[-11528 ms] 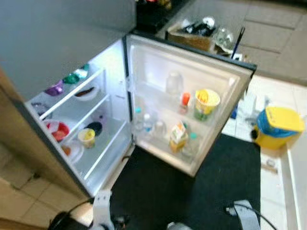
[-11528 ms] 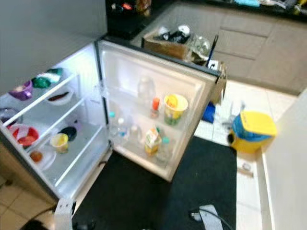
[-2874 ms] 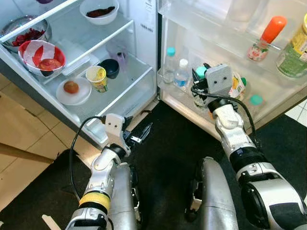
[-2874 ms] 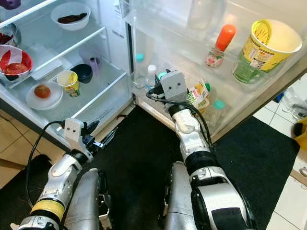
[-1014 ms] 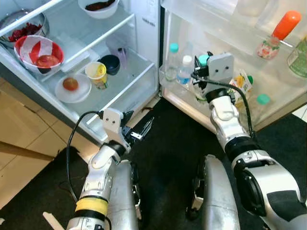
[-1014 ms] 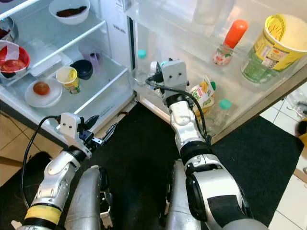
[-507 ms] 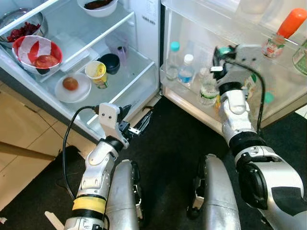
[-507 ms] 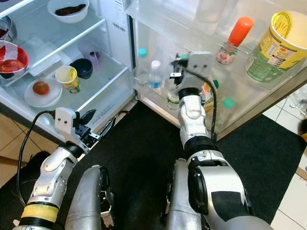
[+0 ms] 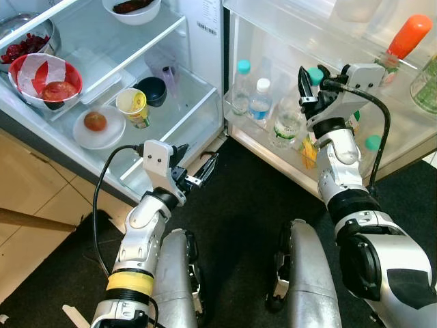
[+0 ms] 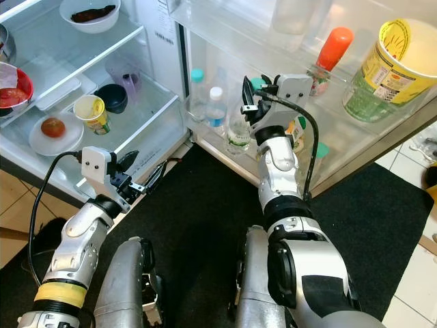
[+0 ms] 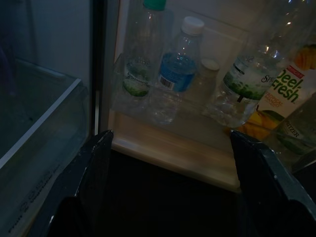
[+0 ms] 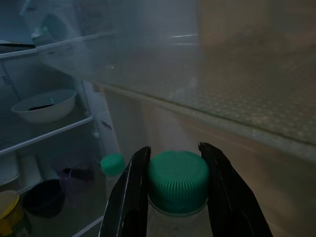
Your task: Restocking fridge
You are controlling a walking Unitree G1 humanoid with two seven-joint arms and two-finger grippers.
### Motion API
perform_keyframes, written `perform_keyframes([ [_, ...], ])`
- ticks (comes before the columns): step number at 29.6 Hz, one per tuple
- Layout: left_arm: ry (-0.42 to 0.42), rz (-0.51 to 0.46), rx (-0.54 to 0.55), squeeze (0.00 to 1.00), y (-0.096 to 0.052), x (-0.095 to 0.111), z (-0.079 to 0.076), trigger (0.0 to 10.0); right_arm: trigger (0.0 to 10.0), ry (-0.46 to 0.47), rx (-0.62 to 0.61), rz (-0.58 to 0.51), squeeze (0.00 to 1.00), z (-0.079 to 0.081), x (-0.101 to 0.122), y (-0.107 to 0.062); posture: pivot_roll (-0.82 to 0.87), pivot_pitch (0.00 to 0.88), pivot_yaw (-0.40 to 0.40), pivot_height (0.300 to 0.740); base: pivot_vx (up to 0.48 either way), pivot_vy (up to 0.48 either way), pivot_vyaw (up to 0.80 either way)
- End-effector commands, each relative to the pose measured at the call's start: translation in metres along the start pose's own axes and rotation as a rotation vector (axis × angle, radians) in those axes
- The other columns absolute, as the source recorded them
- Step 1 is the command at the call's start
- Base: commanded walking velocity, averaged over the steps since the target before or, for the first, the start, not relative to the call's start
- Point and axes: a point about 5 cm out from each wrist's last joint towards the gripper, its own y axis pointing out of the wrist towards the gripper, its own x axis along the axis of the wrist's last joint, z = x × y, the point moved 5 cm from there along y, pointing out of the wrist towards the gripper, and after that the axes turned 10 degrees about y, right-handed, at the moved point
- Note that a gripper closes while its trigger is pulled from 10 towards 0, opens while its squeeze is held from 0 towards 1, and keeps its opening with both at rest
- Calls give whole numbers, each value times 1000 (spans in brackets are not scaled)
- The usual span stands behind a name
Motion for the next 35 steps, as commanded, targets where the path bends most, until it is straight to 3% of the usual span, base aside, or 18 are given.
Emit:
perform_keyframes([
  [1,-15,28,7,0,-5,-10,-1,10000,10000,37,8,201,0,5,-53,-26,48,390,4,595,0,0,0],
  [6,-14,23,11,0,-3,-10,-1,10000,10000,30,121,75,0,24,-36,-26,50,371,6,595,0,0,0],
  [10,-14,22,11,0,-2,-10,-2,10000,10000,32,153,57,0,29,-32,-26,50,368,6,595,0,0,0],
  [12,-15,20,11,0,-1,-11,-2,10000,10000,18,298,42,0,52,-29,-29,45,361,5,595,0,0,0],
  [14,-15,20,11,0,-1,-11,-2,10000,10000,18,298,42,0,52,-29,-29,45,361,5,595,0,0,0],
  [16,-16,19,11,0,-1,-11,-2,10000,10000,-14,377,56,0,65,-32,-34,41,358,5,595,0,0,0],
  [17,-18,19,10,0,0,-12,-3,10000,10000,-76,445,96,0,74,-41,-42,39,359,5,595,0,0,0],
  [18,-18,19,10,0,0,-12,-3,10000,10000,-76,445,96,0,74,-41,-42,39,359,5,595,0,0,0],
  [19,-20,20,9,0,0,-13,-4,10000,10000,-148,472,146,0,77,-53,-49,37,357,5,595,0,0,0],
  [21,-20,20,9,0,0,-13,-4,10000,10000,-148,472,146,0,77,-53,-49,37,357,5,595,0,0,0],
  [22,-22,20,7,0,1,-14,-6,10000,10000,-205,477,198,0,75,-65,-55,36,355,8,595,0,0,0],
  [26,-24,21,3,0,1,-15,-7,10000,10000,-206,461,225,0,73,-71,-57,36,355,9,595,0,0,0],
  [27,-24,21,-1,0,2,-15,-8,10000,10000,-91,465,244,0,75,-68,-55,35,347,11,600,0,0,0],
  [28,-24,21,-1,0,2,-15,-8,10000,10000,-91,465,244,0,75,-68,-55,35,347,11,600,0,0,0],
  [29,-24,22,-3,0,2,-16,-8,10000,10000,6,480,246,0,79,-65,-54,34,342,11,605,0,0,0],
  [31,-24,22,-3,0,2,-16,-8,10000,10000,6,480,246,0,79,-65,-54,34,342,11,605,0,0,0],
  [32,-25,23,-4,0,3,-16,-8,10000,10000,96,498,232,0,84,-59,-52,31,332,9,609,0,0,0],
  [35,-25,25,-5,0,5,-18,-8,10000,10000,181,528,226,0,89,-53,-53,31,319,7,619,0,0,0],
])
